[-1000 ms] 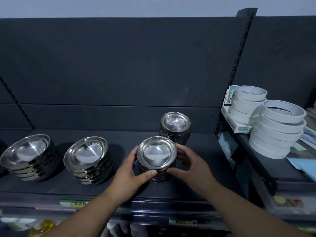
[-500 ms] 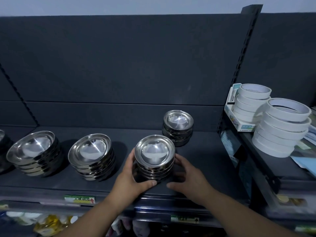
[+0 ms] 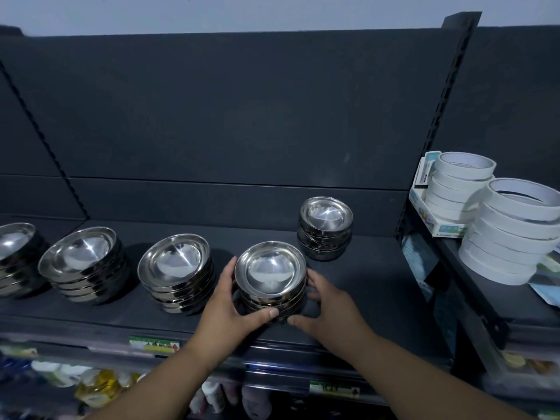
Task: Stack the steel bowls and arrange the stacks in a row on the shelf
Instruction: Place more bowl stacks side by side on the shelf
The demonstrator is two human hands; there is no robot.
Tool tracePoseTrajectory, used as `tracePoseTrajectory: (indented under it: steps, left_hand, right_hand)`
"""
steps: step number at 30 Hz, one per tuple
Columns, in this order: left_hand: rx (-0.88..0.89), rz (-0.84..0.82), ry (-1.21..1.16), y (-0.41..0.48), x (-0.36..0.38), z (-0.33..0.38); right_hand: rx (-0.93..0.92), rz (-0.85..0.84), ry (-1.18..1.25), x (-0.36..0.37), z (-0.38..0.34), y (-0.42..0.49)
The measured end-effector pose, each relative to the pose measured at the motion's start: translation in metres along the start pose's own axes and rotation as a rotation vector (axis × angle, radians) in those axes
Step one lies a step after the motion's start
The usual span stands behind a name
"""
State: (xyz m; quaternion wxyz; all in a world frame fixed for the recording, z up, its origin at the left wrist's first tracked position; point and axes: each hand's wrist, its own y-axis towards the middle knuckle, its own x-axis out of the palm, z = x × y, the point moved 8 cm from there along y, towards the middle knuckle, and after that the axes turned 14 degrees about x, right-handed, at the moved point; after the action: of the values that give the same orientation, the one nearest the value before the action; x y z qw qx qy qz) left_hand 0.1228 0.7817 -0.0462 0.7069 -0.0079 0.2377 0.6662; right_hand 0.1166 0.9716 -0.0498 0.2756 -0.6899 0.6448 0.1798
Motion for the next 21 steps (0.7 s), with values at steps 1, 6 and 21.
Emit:
tracePoseTrajectory:
  steps: [1,6,21]
  left_hand:
    - [-0.004,0.002,-0.009,0.000,0.000,0.000]
    - [-0.019,-0.023,-0.020,-0.002,0.000,0.001]
    - [0.224,-0.211,0.476,0.050,-0.010,0.084]
  right_hand:
    - [-0.003,0.013,0.000,-0.001,-0.002,-0.003]
    - [0.008,0.043,-0.007,-0.003,0.000,-0.012]
    - [0.106,0.176,-0.364,-0.067,0.005,0.000]
